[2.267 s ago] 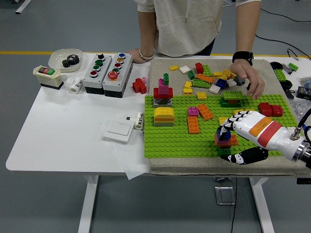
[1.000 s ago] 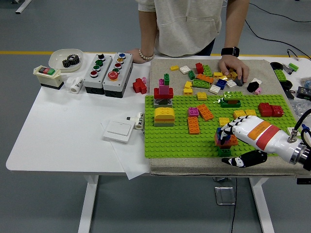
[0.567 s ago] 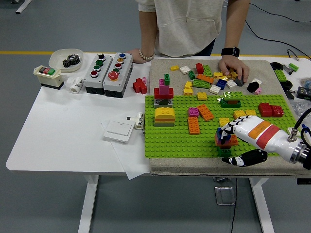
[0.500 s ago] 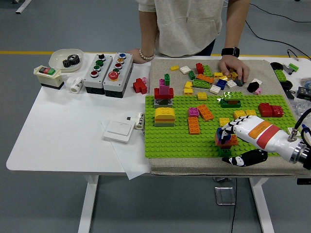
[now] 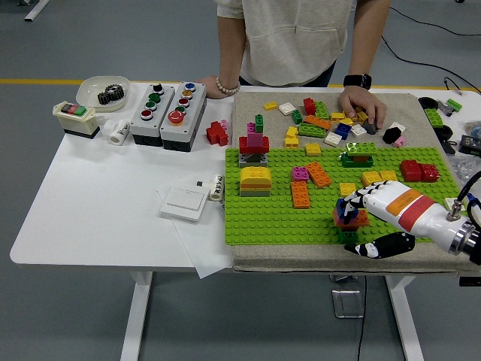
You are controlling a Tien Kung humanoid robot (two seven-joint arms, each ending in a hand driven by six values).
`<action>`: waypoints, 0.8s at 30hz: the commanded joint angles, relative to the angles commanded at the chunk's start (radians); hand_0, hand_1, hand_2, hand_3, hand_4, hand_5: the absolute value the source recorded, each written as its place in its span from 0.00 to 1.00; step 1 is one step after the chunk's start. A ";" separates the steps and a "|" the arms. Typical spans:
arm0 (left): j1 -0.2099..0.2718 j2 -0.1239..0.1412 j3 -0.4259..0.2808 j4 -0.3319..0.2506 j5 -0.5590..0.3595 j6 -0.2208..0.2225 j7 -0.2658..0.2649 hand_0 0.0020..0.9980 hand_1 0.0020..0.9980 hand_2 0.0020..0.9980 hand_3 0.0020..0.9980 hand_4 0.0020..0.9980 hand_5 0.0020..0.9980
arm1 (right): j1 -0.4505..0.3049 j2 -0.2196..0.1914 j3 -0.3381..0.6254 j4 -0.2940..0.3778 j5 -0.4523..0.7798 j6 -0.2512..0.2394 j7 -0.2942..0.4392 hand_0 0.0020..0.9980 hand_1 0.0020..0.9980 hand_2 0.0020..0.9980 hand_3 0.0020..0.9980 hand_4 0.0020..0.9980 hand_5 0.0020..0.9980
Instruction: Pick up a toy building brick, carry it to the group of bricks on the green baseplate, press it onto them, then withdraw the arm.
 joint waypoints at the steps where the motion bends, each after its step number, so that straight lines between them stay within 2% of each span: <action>1: 0.000 0.000 -0.001 0.000 0.001 0.000 0.000 0.74 0.73 0.73 0.59 0.64 0.67 | -0.001 0.000 -0.001 0.001 -0.001 0.001 0.000 0.67 0.65 0.68 0.54 0.82 0.50; 24: 0.003 -0.001 -0.004 0.000 0.007 -0.001 0.004 0.74 0.73 0.73 0.59 0.64 0.67 | -0.005 0.003 -0.006 0.003 -0.003 -0.002 0.000 0.67 0.64 0.68 0.54 0.82 0.50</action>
